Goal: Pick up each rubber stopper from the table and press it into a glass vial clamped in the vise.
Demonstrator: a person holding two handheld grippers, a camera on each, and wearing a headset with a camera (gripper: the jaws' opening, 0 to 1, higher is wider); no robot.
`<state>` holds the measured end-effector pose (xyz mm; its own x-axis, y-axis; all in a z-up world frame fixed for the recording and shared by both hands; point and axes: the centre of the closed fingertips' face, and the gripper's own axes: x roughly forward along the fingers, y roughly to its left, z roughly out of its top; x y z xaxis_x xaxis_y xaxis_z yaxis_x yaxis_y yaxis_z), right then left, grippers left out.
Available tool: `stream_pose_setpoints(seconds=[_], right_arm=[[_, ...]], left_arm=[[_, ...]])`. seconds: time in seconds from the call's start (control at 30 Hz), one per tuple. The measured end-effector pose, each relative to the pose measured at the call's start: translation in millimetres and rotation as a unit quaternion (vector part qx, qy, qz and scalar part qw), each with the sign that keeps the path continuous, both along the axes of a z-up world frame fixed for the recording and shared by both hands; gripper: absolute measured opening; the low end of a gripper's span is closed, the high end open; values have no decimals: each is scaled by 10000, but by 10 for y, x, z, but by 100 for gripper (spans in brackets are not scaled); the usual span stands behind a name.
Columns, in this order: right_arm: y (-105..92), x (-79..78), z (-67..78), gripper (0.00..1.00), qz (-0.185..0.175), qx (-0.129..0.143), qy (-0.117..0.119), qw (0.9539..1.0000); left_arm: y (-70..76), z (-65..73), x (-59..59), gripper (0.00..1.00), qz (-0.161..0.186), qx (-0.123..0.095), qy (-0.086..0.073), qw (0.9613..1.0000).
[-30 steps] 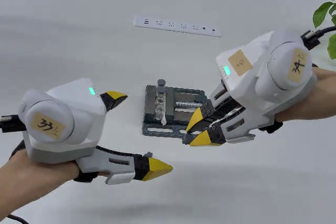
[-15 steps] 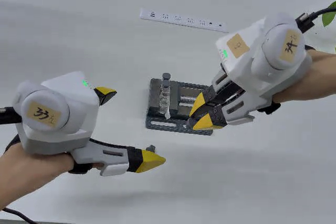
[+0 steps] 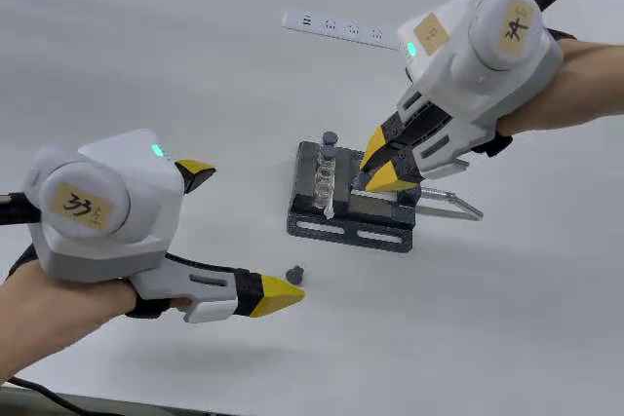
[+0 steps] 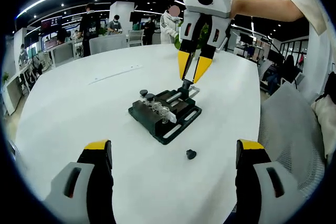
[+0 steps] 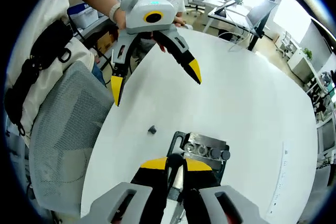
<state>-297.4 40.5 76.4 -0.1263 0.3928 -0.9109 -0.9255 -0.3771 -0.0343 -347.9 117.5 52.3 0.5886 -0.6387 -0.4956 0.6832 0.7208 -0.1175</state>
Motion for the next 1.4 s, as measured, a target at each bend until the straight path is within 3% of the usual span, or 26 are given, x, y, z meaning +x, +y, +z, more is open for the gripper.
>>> stream_pose_setpoints(seconds=[0.3,0.7,1.4], right_arm=[[97,230,-138,5,29,-113,-78,9999],[189,299,-287,5,247,-357,-205,9988],[259,356,-440,5,318,-714,-165,9968]], left_arm=[[75,-3,10,98,138,3,26,9999],[124,-44,11,97,238,-17,103,9997],[199,-80,-7,96,317,-53,178,9993]])
